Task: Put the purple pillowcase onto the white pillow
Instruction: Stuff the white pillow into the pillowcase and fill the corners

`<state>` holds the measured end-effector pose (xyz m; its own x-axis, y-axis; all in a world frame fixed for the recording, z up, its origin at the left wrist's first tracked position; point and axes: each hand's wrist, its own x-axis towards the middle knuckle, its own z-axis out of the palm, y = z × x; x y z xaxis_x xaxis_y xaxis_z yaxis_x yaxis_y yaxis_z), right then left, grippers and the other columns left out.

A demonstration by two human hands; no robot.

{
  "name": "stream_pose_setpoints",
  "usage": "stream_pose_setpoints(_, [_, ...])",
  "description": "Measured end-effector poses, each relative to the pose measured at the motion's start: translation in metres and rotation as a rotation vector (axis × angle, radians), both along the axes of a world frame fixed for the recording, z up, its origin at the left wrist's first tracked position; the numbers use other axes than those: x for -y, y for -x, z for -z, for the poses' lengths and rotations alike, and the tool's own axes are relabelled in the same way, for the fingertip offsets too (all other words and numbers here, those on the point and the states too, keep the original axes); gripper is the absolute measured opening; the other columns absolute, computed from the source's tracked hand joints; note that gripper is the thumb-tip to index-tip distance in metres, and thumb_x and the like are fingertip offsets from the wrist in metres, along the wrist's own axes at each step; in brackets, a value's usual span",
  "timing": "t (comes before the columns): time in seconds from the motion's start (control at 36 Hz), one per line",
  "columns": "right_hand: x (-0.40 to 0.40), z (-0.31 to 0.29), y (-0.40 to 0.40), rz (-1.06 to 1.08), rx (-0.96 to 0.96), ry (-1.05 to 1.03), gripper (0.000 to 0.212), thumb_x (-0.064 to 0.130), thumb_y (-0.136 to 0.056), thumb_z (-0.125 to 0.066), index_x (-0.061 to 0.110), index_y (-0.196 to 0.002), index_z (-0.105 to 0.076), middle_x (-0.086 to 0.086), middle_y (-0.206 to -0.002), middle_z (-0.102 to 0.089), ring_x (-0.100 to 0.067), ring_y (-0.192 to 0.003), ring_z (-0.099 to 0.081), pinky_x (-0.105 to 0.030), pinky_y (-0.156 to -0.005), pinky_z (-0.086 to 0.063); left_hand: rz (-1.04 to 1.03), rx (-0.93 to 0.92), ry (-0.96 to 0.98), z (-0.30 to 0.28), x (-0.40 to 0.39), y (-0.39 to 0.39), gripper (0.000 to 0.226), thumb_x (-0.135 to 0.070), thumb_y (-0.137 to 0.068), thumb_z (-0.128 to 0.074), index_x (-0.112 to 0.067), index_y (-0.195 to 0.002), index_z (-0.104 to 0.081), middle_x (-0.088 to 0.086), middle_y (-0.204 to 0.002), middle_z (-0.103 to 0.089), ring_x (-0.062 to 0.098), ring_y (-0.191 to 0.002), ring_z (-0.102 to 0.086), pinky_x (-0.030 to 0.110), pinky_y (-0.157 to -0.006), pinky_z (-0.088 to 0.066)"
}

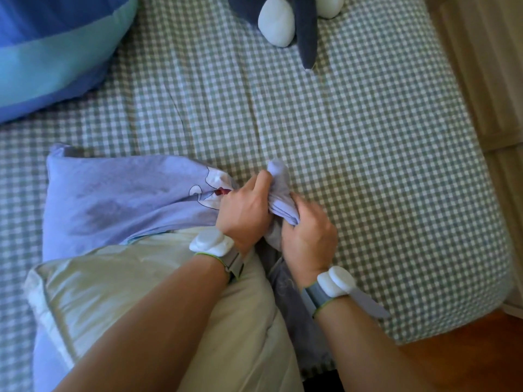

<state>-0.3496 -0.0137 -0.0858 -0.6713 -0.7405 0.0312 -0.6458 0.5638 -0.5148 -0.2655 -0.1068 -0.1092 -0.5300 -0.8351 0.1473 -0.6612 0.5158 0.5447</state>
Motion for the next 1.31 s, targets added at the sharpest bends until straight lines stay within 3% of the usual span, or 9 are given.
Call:
stream_pose_setpoints(0.11, [0.016,-0.002,0.005,-0.076,-0.083,0.071,0.041,0.005,-0.082,-0.066,0.01,-0.123,-0.063,-0.008,-0.098,-0.058,-0.023,-0.087,-0.056,-0.027,-0.074,-0.045,0.158,-0.036,0.05,0.005,0.0,0.0,0.024,-0.02,-0.082,-0.065,-0.014,-0.095,-0.046,0.003,-0.071,-0.064,0.035,-0.048,-0.059,0.036,-0.038,-0.044])
stream_pose_setpoints(0.28, [0.021,0.001,0.007,-0.163,-0.081,0.066,0.028,-0.008,-0.08,-0.064,0.005,-0.105,-0.065,-0.009,-0.092,-0.061,-0.022,-0.069,-0.06,-0.025,-0.054,-0.042,0.144,0.003,0.076,0.005,-0.002,-0.002,0.017,-0.021,-0.08,-0.054,-0.011,-0.093,-0.05,0.002,-0.064,-0.063,0.034,-0.043,-0.057,0.032,-0.036,-0.038])
stream_pose_setpoints(0.44, [0.016,0.008,0.002,-0.092,-0.079,-0.02,0.013,0.003,-0.082,-0.068,0.01,-0.092,-0.065,-0.001,-0.073,-0.067,-0.02,-0.059,-0.061,-0.023,-0.05,-0.035,-0.066,0.129,0.05,0.004,0.001,0.005,0.018,-0.017,-0.078,-0.063,-0.011,-0.087,-0.048,-0.001,-0.054,-0.058,0.03,-0.039,-0.055,0.026,-0.042,-0.029])
stream_pose_setpoints(0.56, [0.011,0.011,0.011,-0.033,-0.049,-0.07,0.007,0.009,-0.086,-0.063,0.014,-0.087,-0.068,0.0,-0.066,-0.065,-0.021,-0.056,-0.061,-0.025,-0.05,-0.035,0.161,0.055,0.013,0.004,-0.004,0.001,0.023,-0.022,-0.077,-0.052,-0.016,-0.098,-0.044,0.003,-0.063,-0.064,0.034,-0.048,-0.06,0.034,-0.042,-0.044])
stream_pose_setpoints(0.67, [0.009,0.012,0.016,-0.006,0.023,-0.124,0.021,0.019,-0.094,-0.058,0.019,-0.111,-0.072,-0.002,-0.079,-0.071,-0.022,-0.071,-0.067,-0.026,-0.059,-0.041,0.349,0.043,0.083,-0.003,-0.008,-0.003,0.016,-0.027,-0.077,-0.048,-0.023,-0.092,-0.043,0.002,-0.063,-0.064,0.032,-0.049,-0.061,0.03,-0.042,-0.037])
stream_pose_setpoints(0.86, [0.014,0.004,0.016,-0.042,0.272,-0.122,0.019,0.006,-0.089,-0.052,0.02,-0.087,-0.065,0.011,-0.07,-0.058,-0.004,-0.061,-0.051,-0.015,-0.056,-0.034,0.155,-0.079,-0.344,-0.001,0.009,-0.003,0.023,-0.014,-0.082,-0.054,-0.023,-0.099,-0.066,-0.009,-0.099,-0.055,0.014,-0.092,-0.058,0.035,-0.071,-0.05])
stream_pose_setpoints(1.03, [0.017,-0.008,0.02,0.074,0.627,-0.026,0.014,0.002,-0.088,-0.057,0.011,-0.082,-0.066,-0.003,-0.072,-0.066,-0.009,-0.063,-0.057,-0.027,-0.058,-0.046,0.064,-0.19,-0.767,-0.018,0.03,-0.008,0.028,0.004,-0.075,-0.062,-0.016,-0.093,-0.072,-0.003,-0.09,-0.07,0.011,-0.084,-0.065,0.031,-0.076,-0.055])
stream_pose_setpoints(1.17, [0.002,-0.021,0.017,0.124,1.168,0.06,0.018,0.001,-0.084,-0.073,0.014,-0.096,-0.073,-0.008,-0.091,-0.076,-0.017,-0.085,-0.072,-0.03,-0.073,-0.059,0.169,-0.121,-1.122,-0.027,0.052,-0.018,0.016,-0.01,-0.065,-0.072,-0.014,-0.08,-0.074,0.008,-0.083,-0.074,0.012,-0.078,-0.066,0.036,-0.077,-0.055])
stream_pose_setpoints(1.31, [-0.001,-0.015,0.037,-0.008,1.48,-0.153,0.034,-0.021,-0.076,-0.062,0.004,-0.097,-0.074,-0.012,-0.094,-0.074,-0.022,-0.091,-0.071,-0.029,-0.077,-0.057,0.247,0.009,-1.123,-0.026,0.049,-0.01,0.01,-0.009,-0.064,-0.076,-0.016,-0.071,-0.073,0.0,-0.072,-0.071,0.008,-0.072,-0.063,0.032,-0.069,-0.053])
